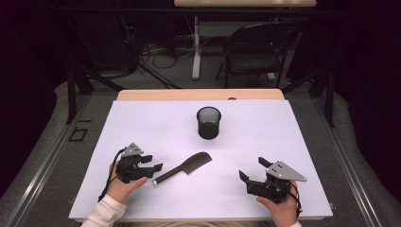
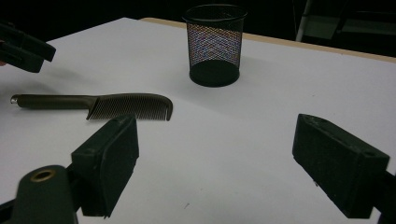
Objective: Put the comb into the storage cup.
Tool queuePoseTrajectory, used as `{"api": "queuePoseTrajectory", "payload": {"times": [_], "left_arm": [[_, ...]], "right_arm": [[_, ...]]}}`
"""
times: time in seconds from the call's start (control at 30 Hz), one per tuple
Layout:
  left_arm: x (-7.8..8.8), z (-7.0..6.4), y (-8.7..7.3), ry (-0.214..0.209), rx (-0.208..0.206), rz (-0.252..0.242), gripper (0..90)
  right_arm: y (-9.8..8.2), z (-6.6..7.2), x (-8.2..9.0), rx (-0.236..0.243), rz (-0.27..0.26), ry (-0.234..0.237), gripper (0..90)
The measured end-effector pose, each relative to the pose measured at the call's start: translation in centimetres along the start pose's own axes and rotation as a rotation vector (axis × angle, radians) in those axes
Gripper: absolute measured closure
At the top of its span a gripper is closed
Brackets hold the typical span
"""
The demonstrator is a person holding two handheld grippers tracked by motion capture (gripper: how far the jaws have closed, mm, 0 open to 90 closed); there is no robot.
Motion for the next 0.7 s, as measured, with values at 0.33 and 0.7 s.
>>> {"api": "queuePoseTrajectory", "payload": {"times": [0.33, 0.7], "left_arm": [[0.16, -0.08, 0.29, -0.03, -0.004, -0.011, 37.1], [0.15, -0.28, 0.61, -0.047, 0.006, -0.023, 19.7]], "right_arm": [[-0.05, 0.03, -0.05, 0.005, 0.001, 0.003, 14.4], [-0.04, 0.03, -0.01, 0.009, 0.003, 0.005, 14.4]]}}
Point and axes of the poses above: each handheld gripper's, and its own axes: x roughly backward along the jaws, y roughly out of its top, z roughly to its left, the point moved 7 cm from there along -x, roughly forward along the jaws, and after that the axes turned 14 degrees about -z, right-handed, at the moved point
